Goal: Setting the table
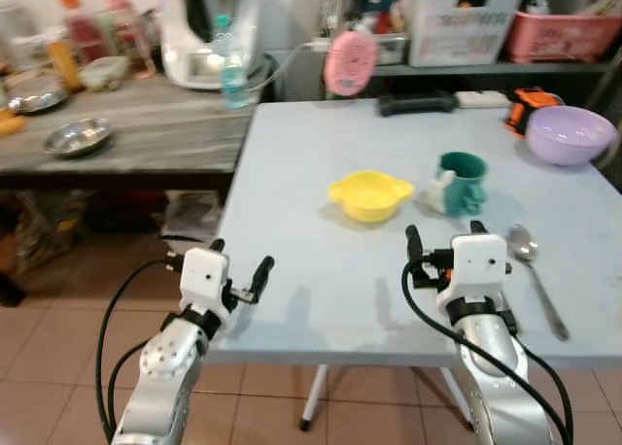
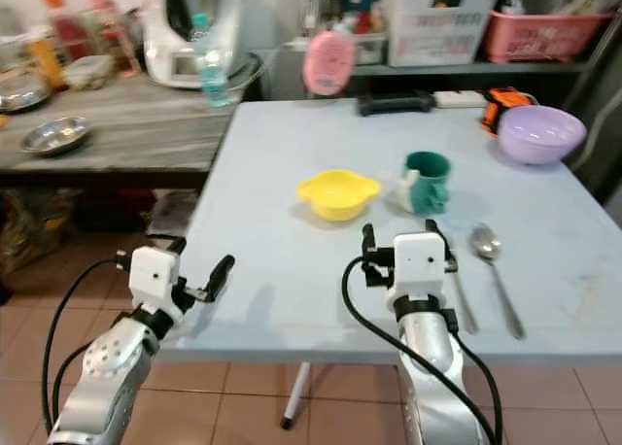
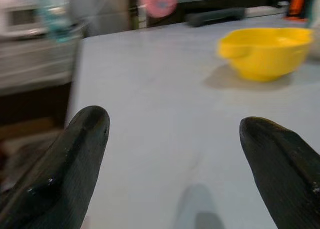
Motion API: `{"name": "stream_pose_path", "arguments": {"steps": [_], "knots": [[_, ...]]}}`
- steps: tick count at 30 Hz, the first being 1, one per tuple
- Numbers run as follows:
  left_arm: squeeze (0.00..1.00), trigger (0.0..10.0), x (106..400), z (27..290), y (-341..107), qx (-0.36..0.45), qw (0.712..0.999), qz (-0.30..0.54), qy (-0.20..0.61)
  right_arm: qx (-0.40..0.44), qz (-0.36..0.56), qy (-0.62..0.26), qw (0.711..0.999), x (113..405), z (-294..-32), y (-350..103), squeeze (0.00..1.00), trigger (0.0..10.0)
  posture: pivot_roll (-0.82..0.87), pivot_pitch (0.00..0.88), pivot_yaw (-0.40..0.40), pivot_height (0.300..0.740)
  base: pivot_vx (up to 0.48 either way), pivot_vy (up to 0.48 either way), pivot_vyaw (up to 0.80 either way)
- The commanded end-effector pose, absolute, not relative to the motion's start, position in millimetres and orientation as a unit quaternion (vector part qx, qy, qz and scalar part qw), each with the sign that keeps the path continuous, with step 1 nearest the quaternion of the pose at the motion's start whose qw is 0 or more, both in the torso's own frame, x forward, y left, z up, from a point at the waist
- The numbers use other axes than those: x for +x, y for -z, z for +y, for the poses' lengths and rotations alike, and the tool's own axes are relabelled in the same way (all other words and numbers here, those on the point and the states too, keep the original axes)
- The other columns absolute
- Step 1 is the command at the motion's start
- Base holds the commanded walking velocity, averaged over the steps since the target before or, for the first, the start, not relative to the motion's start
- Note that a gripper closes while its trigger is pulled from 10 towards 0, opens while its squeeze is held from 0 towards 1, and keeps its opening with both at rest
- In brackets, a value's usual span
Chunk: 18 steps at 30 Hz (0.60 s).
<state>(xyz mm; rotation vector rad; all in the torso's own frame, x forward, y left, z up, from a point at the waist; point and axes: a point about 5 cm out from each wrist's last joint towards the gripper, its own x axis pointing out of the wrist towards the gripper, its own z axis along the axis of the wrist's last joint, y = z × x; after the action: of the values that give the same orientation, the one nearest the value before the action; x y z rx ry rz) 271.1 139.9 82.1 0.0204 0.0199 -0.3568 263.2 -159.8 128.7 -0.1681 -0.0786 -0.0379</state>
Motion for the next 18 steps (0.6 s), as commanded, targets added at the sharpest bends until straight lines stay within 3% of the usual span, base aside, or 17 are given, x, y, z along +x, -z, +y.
{"name": "stream_pose_path", "arguments": {"steps": [1,6,18], "knots": [[0.00,10.0,272.1,135.4,-83.6,0.012,0.982,0.006,0.187,-0.082,-0.043,0.027,0.995,263.7,-164.0,-132.1,0.00,10.0,-0.14,0.000,0.035,0.740,0.341,0.000,-0.61],[0.00,10.0,272.0,136.0,-82.3,0.013,0.982,0.008,0.187,-0.081,-0.043,0.026,0.995,263.4,-163.5,-132.2,0.00,10.0,-0.14,0.000,0.035,0.740,0.335,0.000,-0.60],[0.00,10.0,270.3,136.1,-79.6,0.015,0.981,0.013,0.192,-0.084,-0.043,0.020,0.995,262.5,-161.0,-131.5,0.00,10.0,-0.14,0.000,0.034,0.740,0.283,0.000,0.00]]}}
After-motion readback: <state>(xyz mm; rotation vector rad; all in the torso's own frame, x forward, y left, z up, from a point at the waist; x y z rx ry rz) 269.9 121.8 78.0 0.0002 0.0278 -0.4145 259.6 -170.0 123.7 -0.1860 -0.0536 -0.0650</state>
